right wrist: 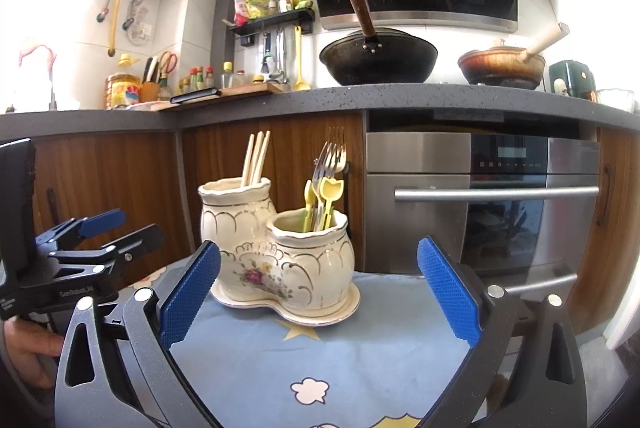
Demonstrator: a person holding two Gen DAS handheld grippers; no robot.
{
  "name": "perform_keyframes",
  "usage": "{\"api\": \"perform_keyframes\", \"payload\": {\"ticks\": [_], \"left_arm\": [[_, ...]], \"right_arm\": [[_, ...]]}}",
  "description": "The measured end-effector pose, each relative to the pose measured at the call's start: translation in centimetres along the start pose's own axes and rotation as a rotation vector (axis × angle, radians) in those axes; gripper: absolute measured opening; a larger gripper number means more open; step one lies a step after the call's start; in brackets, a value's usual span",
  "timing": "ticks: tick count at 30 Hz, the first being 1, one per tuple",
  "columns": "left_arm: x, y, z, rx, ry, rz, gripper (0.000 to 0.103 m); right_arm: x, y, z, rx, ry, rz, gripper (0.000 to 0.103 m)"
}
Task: Organize utensils
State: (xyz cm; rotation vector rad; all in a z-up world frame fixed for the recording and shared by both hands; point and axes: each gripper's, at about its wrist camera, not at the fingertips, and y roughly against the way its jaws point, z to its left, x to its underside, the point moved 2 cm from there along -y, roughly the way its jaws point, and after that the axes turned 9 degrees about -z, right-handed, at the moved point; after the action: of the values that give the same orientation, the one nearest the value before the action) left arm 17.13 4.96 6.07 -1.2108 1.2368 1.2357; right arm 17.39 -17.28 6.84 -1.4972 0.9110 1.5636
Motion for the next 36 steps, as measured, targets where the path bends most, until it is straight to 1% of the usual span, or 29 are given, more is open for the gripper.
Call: {"api": "perform_keyframes", "payload": {"ticks": [13,36], "left_arm": [[-0.16,0.31,-0.18,-0.004,-0.006,-0.007,0.098],[-0.15,0.26,-0.22,-0.004,-0.007,-0.003,0.098]], "right_arm": [[-0.18,0.36,0.47,-0.007,0.015,-0.015,0.098],[-0.2,0.43,0.7,-0.012,0.02,-0.015,0.098]]}}
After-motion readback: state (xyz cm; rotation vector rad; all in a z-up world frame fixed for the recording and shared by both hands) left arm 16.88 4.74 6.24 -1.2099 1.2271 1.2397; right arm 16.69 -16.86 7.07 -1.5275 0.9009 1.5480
